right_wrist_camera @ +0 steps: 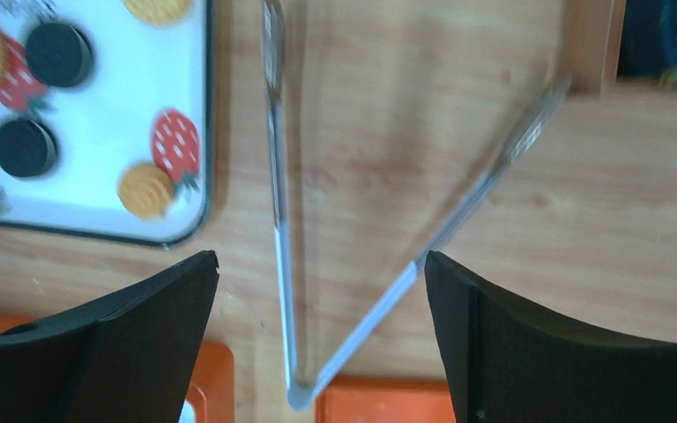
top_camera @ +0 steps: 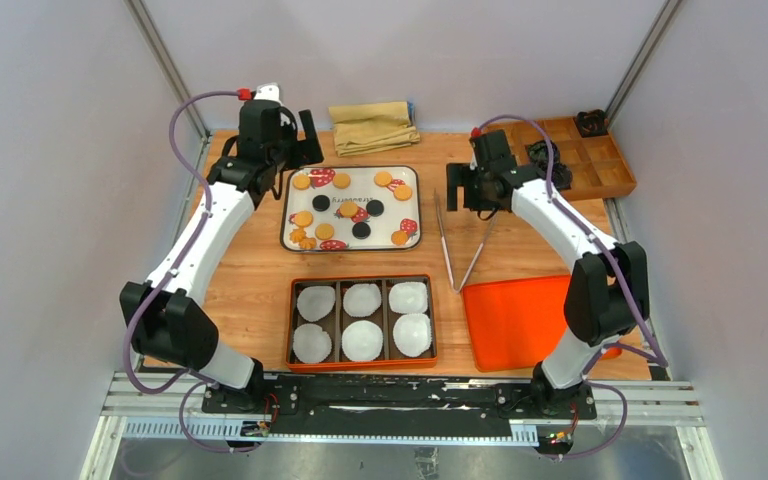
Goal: Pack the cookies
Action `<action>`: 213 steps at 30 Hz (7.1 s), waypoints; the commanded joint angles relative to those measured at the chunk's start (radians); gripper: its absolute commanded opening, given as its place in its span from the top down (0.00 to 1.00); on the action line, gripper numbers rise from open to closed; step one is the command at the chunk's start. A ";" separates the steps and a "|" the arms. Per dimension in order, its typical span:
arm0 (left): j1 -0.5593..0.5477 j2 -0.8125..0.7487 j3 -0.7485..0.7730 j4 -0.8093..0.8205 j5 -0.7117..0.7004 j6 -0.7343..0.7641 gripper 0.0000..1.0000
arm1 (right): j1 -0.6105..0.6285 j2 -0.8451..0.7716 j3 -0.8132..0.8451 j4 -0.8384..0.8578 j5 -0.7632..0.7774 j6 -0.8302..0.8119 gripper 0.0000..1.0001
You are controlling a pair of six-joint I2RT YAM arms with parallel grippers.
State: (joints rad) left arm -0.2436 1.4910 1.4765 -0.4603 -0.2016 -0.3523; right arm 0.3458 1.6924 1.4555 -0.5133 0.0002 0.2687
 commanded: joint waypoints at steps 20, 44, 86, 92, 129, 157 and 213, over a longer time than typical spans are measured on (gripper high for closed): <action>-0.016 -0.067 -0.142 0.114 0.221 -0.054 0.02 | 0.148 -0.137 -0.412 -0.061 0.115 0.224 0.00; -0.016 -0.095 -0.186 0.129 0.176 -0.024 0.01 | 0.131 0.197 -0.191 -0.027 0.264 0.317 0.00; -0.018 -0.133 -0.200 0.139 0.165 -0.055 0.02 | 0.256 -0.064 0.059 -0.377 0.408 0.100 0.38; -0.031 -0.135 -0.201 0.088 -0.033 -0.043 0.02 | 0.266 -0.117 0.043 -0.270 0.307 0.007 0.44; -0.066 -0.159 -0.238 0.123 -0.101 -0.004 0.01 | 0.306 -0.059 -0.195 0.162 -0.124 -0.148 0.46; -0.066 -0.154 -0.276 0.161 -0.097 0.010 0.01 | 0.416 0.151 0.015 -0.003 0.129 -0.202 0.57; -0.066 -0.158 -0.261 0.159 -0.040 0.024 0.53 | 0.381 0.249 0.177 -0.186 0.048 -0.121 1.00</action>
State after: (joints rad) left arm -0.3046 1.3491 1.2095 -0.3153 -0.2508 -0.3405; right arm 0.7345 1.9156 1.6024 -0.6559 0.0708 0.1566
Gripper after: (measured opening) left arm 0.501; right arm 0.478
